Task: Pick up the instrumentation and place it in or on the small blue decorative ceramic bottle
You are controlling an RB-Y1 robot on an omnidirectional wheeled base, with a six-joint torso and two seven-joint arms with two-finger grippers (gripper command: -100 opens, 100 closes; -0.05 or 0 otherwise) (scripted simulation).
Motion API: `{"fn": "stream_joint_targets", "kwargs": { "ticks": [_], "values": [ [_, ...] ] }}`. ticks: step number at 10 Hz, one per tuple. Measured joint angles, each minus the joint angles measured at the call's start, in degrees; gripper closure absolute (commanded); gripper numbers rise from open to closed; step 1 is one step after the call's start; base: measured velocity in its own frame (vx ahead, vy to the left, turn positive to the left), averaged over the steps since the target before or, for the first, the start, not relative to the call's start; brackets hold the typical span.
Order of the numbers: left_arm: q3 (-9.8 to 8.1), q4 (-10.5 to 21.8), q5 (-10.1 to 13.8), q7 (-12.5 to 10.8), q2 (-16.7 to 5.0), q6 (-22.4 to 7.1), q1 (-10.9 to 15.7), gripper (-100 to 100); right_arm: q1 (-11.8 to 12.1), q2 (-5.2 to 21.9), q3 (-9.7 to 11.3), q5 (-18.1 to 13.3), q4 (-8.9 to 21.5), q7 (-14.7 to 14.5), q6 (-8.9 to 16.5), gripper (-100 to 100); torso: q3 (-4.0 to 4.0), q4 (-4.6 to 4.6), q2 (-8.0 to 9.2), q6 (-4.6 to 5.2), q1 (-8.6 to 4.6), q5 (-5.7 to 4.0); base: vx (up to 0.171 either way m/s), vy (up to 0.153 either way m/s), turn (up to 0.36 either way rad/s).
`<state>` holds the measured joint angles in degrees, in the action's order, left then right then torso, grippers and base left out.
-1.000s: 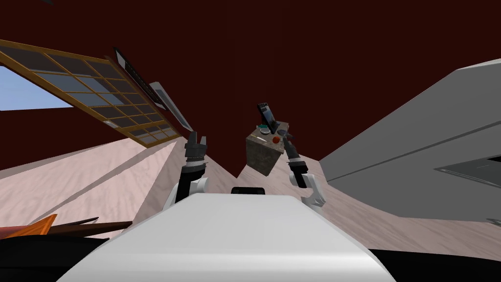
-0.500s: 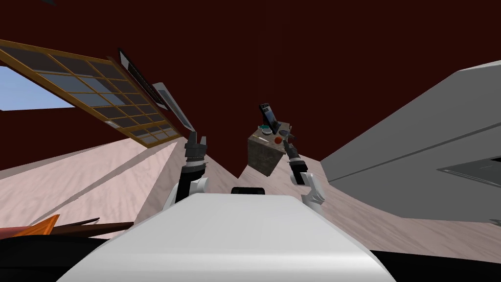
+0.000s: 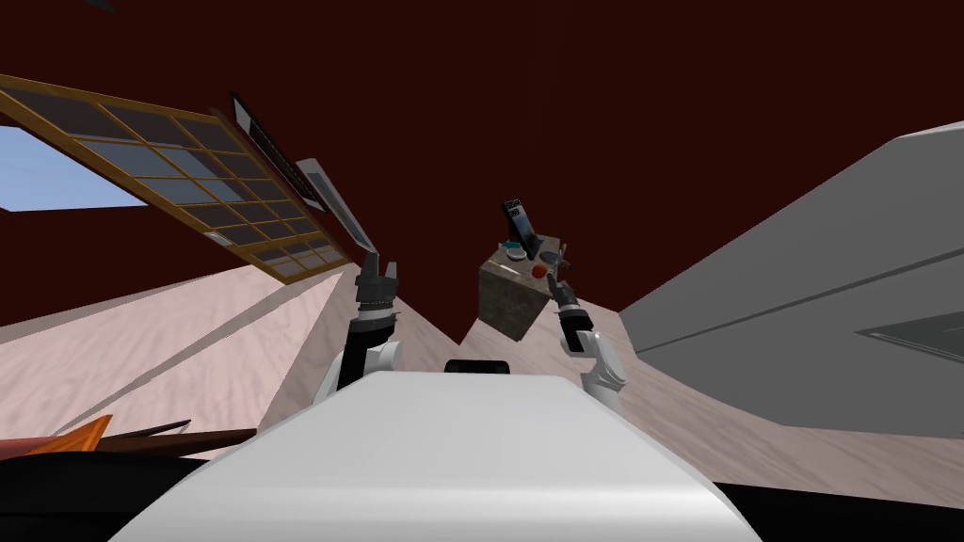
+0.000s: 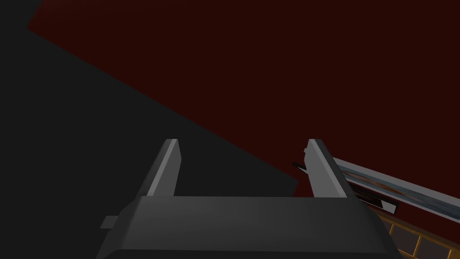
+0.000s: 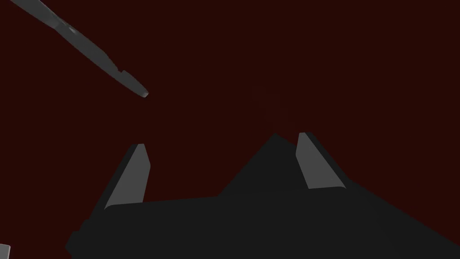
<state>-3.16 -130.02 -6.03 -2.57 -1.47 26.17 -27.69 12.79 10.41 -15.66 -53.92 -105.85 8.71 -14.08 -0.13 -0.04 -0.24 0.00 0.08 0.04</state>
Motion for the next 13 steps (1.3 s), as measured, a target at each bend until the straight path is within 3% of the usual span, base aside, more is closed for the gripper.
{"fn": "stream_joint_targets", "kwargs": {
  "ticks": [4,8,10,11,13],
  "values": [
    [0.0,0.0,0.0,0.0,0.0,0.0,0.0,0,-2.54,1.23,-0.39,-5.61,4.23,0.78,4.6,-100,-0.06,-0.02,-0.1,-0.01,-0.06,-0.01,0.073,0.021,0.026],
    [0.0,0.0,0.0,0.0,0.0,0.0,-0.01,0,-4.53,0.76,-2.79,-12.51,9.78,0.37,8.36,-100,-0.14,-0.05,-0.24,-0.01,-0.13,-0.02,0.093,0.002,0.026],
    [0.0,0.0,0.0,0.0,0.0,0.0,-0.01,0,-4.52,2.92,-1.81,-15.54,10.56,1.86,12.22,-100,-0.11,-0.04,-0.19,0.0,-0.11,-0.02,0.1,0.002,0.042],
    [0.0,0.0,0.0,0.0,0.0,0.0,-0.01,0,-5.42,2.48,-3.17,-17.6,12.46,1.61,12.91,-100,-0.13,-0.05,-0.22,0.0,-0.11,-0.02,0.085,0.004,0.017],
    [0.0,0.0,0.0,0.0,0.0,0.0,0.0,0,-5.7,3.53,-3.24,-20.39,13.76,2.07,15.01,-100,-0.09,-0.04,-0.15,0.0,-0.09,-0.02,0.072,0.002,0.02]
  ]
}}
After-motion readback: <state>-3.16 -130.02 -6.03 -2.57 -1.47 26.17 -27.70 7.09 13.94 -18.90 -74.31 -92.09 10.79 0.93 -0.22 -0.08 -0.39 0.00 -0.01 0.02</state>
